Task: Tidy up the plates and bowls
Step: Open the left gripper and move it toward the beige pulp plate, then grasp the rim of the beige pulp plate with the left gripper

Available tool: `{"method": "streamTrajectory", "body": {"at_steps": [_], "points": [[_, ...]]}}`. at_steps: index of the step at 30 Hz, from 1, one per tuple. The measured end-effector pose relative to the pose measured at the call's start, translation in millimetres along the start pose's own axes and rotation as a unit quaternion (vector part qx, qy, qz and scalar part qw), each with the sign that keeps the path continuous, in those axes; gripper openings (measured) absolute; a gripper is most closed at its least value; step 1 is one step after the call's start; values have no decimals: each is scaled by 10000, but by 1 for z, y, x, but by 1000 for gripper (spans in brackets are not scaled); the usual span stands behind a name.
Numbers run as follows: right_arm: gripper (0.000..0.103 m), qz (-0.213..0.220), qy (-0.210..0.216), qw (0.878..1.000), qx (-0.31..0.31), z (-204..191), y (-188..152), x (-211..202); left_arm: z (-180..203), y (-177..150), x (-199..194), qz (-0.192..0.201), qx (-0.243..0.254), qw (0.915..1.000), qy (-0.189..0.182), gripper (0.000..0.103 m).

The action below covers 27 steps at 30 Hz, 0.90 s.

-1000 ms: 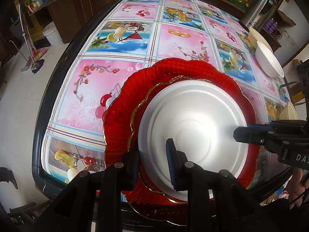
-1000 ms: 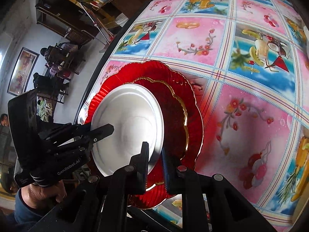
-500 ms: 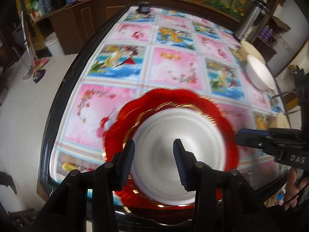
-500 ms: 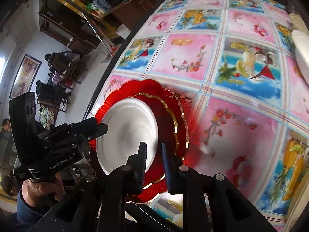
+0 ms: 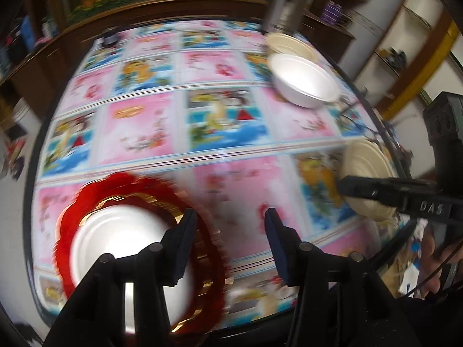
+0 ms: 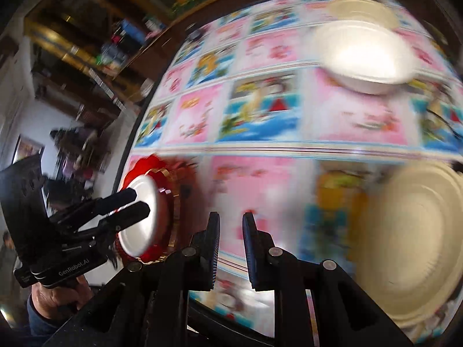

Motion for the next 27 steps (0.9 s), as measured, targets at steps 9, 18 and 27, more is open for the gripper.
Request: {"method": "streamTrajectory", "body": {"at_steps": [9, 18, 27], "points": [[39, 838, -679, 9876, 1141, 106, -14, -88, 85, 24, 34, -288, 629, 9955, -655, 74], [51, 927, -848, 9737, 1900, 175, -40, -115, 140, 31, 75, -729, 854, 9869, -1162, 75], [31, 553, -682, 9792, 1830, 187, -48, -95, 156, 32, 105, -889, 987, 9874, -856, 75]]}}
Point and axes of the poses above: each gripper's, at about its wrist camera, not at the fingertips, and x roughly the way its jaws point, z to its right, y to its top, the point moved 6 cm from there along x, roughly the way its jaws point
